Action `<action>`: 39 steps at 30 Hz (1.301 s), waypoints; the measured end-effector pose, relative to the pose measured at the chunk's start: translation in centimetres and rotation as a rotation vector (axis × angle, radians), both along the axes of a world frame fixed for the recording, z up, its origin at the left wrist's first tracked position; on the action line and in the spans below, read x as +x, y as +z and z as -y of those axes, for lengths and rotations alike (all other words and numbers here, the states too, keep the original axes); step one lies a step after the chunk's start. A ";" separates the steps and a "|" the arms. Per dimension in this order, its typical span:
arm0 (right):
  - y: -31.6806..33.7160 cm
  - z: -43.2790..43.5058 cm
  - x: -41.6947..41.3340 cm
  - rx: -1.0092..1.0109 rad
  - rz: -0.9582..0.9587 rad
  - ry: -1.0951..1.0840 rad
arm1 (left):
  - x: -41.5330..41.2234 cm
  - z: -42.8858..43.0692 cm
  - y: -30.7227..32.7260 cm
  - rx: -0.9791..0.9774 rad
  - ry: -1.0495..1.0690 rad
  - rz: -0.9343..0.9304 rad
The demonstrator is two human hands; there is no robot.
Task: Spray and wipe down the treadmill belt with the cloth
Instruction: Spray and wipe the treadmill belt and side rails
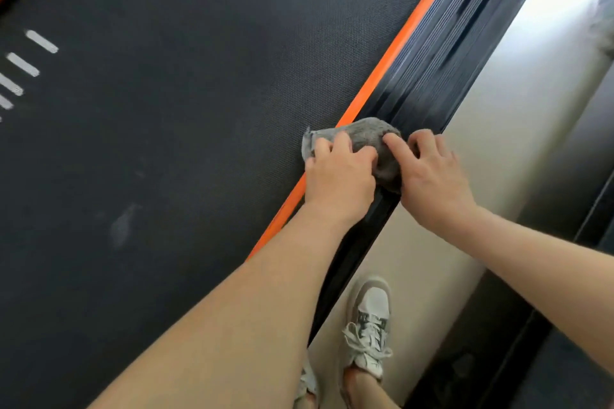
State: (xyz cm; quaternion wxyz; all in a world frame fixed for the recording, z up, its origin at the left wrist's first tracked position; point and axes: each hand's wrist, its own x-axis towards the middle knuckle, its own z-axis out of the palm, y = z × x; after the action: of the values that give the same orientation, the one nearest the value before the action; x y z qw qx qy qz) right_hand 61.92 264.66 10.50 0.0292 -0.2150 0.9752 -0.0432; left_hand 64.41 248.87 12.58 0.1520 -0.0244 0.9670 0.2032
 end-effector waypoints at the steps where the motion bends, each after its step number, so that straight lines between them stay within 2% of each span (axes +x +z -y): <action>1: -0.1 0.7 1.6 0.001 -0.021 -0.017 | 1.1 0.4 0.3 0.016 0.014 0.014; 4: -0.2 3.0 7.4 -0.042 0.006 0.023 | 6.3 3.0 -0.5 0.096 0.047 -0.025; 6: 0.2 5.1 13.7 -0.065 0.087 0.116 | 12.3 5.2 -0.7 0.088 0.058 -0.101; 10: 0.9 8.6 23.1 -0.101 0.230 0.191 | 22.1 9.2 -1.4 0.110 0.074 -0.141; 13: 0.1 10.7 28.7 0.006 0.295 0.353 | 29.0 12.1 -1.9 0.113 0.045 -0.126; 15: 0.0 10.8 30.2 0.034 0.339 0.508 | 32.4 13.4 -1.8 0.145 0.044 -0.110; 18: 0.8 11.2 29.5 -0.026 0.238 0.656 | 36.4 15.1 -1.2 0.158 -0.003 -0.068; 21: 1.3 11.4 25.1 -0.028 0.092 0.684 | 34.6 15.9 -1.8 0.190 -0.031 -0.123; 22: 1.3 11.8 23.6 -0.005 0.091 0.631 | 33.4 16.4 -2.2 0.196 -0.008 -0.146; 24: 1.2 12.8 21.3 0.017 0.085 0.454 | 30.3 16.9 -2.4 0.224 0.031 -0.156; 28: 0.7 15.9 21.3 0.002 0.138 0.117 | 24.7 19.5 -1.2 0.199 -0.082 -0.097; 30: 1.5 17.9 21.0 -0.062 0.148 0.099 | 22.6 21.9 0.2 0.156 -0.063 -0.228; 32: 1.7 20.9 18.7 -0.147 0.046 0.158 | 20.5 25.6 1.0 0.064 -0.044 -0.368; 34: 1.6 24.7 14.1 -0.249 -0.079 0.177 | 17.2 29.0 0.9 -0.094 -0.035 -0.393; 37: 0.6 28.1 8.8 -0.193 -0.162 0.197 | 13.3 32.0 0.8 -0.200 0.019 -0.330; 39: -1.6 29.5 6.9 -0.074 -0.079 0.170 | 12.3 33.0 -1.1 -0.195 0.059 -0.189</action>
State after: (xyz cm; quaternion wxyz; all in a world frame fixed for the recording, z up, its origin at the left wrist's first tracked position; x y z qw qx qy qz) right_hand 68.85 235.17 8.90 -0.0137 -0.2994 0.9516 -0.0680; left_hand 76.69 215.83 11.43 0.0511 -0.0482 0.9910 0.1140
